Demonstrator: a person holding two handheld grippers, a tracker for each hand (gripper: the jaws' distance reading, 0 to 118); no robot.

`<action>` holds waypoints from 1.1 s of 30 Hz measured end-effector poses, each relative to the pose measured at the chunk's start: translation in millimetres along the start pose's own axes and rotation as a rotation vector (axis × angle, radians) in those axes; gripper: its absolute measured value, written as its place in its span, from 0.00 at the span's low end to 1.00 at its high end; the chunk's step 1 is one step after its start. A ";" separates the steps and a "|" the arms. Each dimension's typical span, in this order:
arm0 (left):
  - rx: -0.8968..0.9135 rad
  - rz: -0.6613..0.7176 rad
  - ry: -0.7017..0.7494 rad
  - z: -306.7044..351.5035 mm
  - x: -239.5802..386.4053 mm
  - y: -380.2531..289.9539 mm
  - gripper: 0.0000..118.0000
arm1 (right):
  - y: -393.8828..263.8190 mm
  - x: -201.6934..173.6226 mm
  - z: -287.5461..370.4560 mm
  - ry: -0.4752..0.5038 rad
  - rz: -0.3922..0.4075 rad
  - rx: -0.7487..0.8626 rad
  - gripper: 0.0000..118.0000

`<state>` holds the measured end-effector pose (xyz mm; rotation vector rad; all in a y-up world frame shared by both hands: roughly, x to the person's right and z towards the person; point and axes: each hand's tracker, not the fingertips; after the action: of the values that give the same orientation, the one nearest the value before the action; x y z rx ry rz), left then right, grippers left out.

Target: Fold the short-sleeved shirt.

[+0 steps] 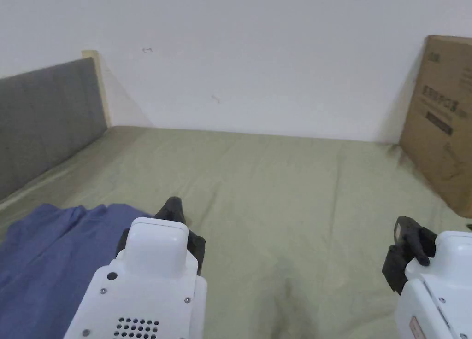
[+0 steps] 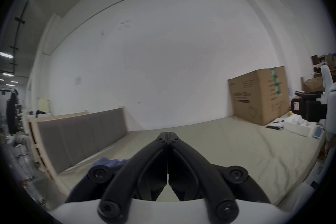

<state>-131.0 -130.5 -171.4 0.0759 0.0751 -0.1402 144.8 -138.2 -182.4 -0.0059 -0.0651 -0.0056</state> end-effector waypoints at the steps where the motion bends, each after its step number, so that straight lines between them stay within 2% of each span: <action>1: -0.014 0.007 0.058 2.3 -18.9 -0.1 0.00 | -0.8 -22.9 -8.2 0.060 0.011 -0.002 0.00; 5: -0.070 0.020 0.299 19.4 -100.3 -6.8 0.00 | 1.7 -105.4 -28.5 0.351 0.030 -0.055 0.00; 6: -0.079 0.024 0.317 23.1 -112.6 -9.0 0.00 | 2.5 -116.6 -31.9 0.383 0.028 -0.064 0.00; 10: -0.118 0.035 0.431 29.8 -145.6 -20.9 0.00 | 2.7 -145.1 -39.7 0.434 0.024 -0.041 0.00; 16: -0.120 0.053 0.433 -3.4 -154.0 -40.9 0.00 | 1.7 -144.1 -63.4 0.496 0.045 -0.078 0.00; 19: -0.155 0.025 0.385 -53.3 -168.3 -41.6 0.00 | 3.5 -134.0 -81.1 0.518 0.043 -0.094 0.00; 21: -0.279 0.052 0.275 -105.6 -185.6 -50.4 0.00 | 2.8 -127.5 -94.0 0.512 0.048 -0.110 0.00; 23: -0.499 0.191 0.036 -165.9 -213.5 -70.1 0.00 | 0.0 -121.9 -110.0 0.495 0.047 -0.153 0.00; 24: -0.675 0.276 -0.083 -202.3 -225.2 -85.9 0.00 | -2.1 -118.4 -119.2 0.494 0.028 -0.194 0.00; 26: -0.951 0.399 -0.131 -260.7 -242.2 -124.8 0.00 | -8.2 -112.4 -134.2 0.491 -0.032 -0.245 0.00; 27: -1.027 0.414 -0.102 -281.5 -246.3 -144.1 0.00 | -11.4 -109.9 -141.2 0.489 -0.056 -0.268 0.00; 28: -1.098 0.394 -0.099 -306.4 -250.5 -164.5 0.03 | -15.8 -107.8 -149.2 0.490 -0.073 -0.297 0.00; 29: -1.128 0.349 -0.095 -324.3 -251.7 -180.3 0.19 | -20.2 -107.1 -155.0 0.484 -0.076 -0.318 0.00; 32: -1.171 0.238 -0.058 -360.4 -247.1 -211.2 0.96 | -37.2 -102.8 -170.5 0.464 -0.095 -0.361 0.00; 33: -1.189 0.215 -0.035 -371.5 -245.4 -221.8 1.00 | -46.2 -98.7 -173.5 0.454 -0.129 -0.371 0.00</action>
<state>-430.6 -286.0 -536.7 -1.1026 0.1046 0.1339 57.3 -184.9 -361.7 -0.3707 0.3909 -0.1479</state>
